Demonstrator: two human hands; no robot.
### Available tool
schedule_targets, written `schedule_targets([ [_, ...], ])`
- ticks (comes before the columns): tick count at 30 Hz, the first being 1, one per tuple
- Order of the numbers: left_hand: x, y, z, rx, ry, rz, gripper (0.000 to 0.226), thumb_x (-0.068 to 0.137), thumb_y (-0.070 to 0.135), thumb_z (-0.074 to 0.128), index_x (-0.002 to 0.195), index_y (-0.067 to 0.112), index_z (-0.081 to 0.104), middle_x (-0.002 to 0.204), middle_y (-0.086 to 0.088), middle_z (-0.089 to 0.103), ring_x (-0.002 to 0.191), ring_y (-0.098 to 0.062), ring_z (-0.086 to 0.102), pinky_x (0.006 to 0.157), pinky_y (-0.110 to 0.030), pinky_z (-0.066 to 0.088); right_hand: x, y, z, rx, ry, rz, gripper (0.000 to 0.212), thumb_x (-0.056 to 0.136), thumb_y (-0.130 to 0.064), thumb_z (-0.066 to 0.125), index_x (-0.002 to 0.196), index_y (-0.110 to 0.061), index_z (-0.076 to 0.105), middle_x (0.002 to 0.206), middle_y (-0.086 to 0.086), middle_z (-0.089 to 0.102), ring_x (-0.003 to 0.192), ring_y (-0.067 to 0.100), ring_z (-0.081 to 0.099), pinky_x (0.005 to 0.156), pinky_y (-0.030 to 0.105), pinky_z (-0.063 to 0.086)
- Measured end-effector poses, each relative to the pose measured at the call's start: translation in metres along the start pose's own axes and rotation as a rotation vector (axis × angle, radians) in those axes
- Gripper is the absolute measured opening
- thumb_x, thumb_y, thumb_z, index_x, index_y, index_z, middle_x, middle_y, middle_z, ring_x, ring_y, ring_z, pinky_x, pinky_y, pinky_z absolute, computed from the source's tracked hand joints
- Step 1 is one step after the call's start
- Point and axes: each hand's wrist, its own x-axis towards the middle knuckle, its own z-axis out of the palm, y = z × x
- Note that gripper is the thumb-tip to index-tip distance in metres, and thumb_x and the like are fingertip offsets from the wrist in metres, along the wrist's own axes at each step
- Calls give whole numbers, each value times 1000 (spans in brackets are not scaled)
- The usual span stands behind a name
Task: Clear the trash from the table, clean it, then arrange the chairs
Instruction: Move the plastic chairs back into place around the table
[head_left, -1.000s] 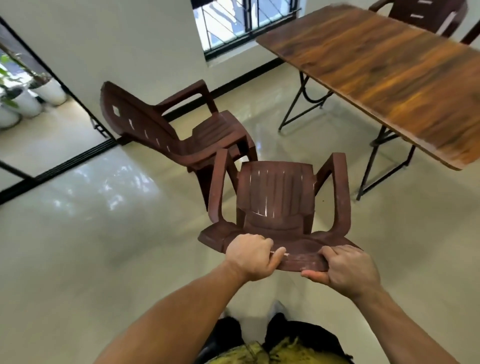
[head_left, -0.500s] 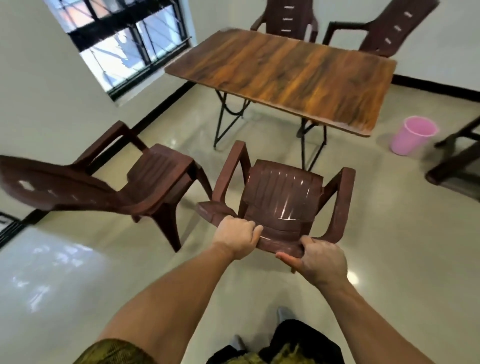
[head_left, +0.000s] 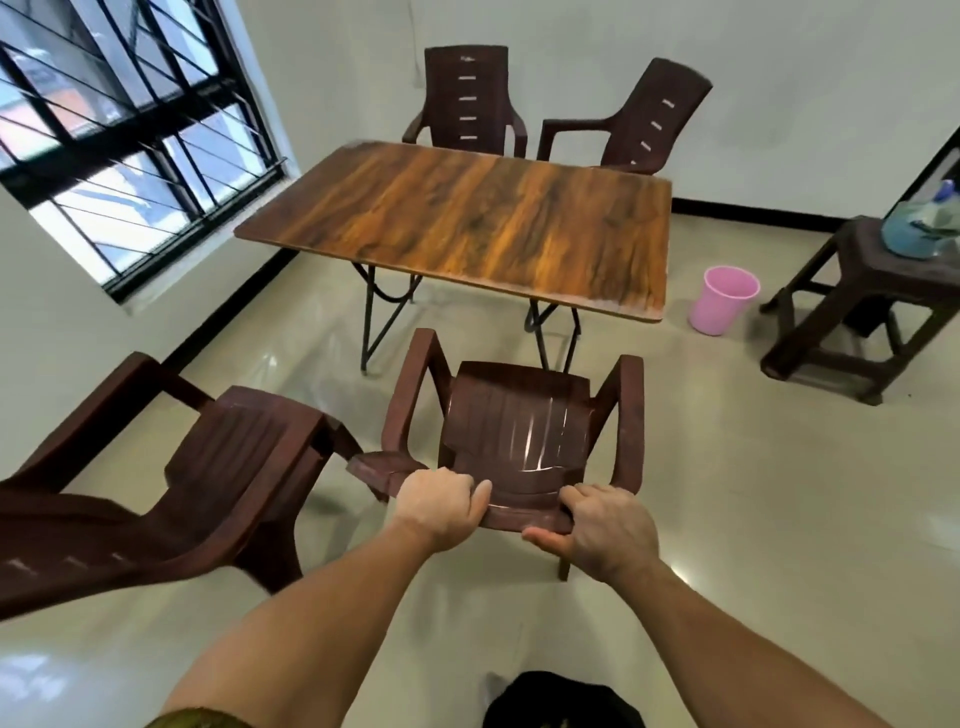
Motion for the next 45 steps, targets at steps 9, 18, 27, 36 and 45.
schedule_targets([
  [9,40,-43,-12,-21,-125,21,69,99,63,11,98,26,69,103,1,73,101,-24,64,98,-43,40,60,-4,-3,8,-57,-1,90,74,-98,14,101,-29,65,101,-9,69,92,15,62,74,34,51],
  [18,35,-61,-31,-85,-326,149,53,98,59,48,135,22,55,135,0,59,126,-23,51,115,-40,31,65,-4,-5,-7,-231,-109,43,98,-51,44,137,-37,53,130,-14,62,119,12,54,96,32,48],
  [27,26,-75,-23,-34,-227,231,42,102,7,42,141,19,51,141,-4,55,131,-28,46,111,-38,30,49,-30,-7,56,-198,73,38,100,-30,48,136,-39,57,131,-17,63,123,9,55,100,31,39],
  [36,23,-85,-22,-42,-228,278,38,104,12,42,139,17,52,140,-6,56,128,-28,49,111,-39,30,48,-40,-11,78,-229,109,37,101,-34,49,136,-41,56,134,-19,60,129,7,47,105,31,33],
  [45,35,-98,-16,-40,-212,212,53,90,3,68,137,24,54,136,1,60,130,-22,50,121,-40,23,66,-48,-13,30,-267,74,40,102,-30,46,140,-41,51,136,-18,58,130,11,44,107,32,32],
])
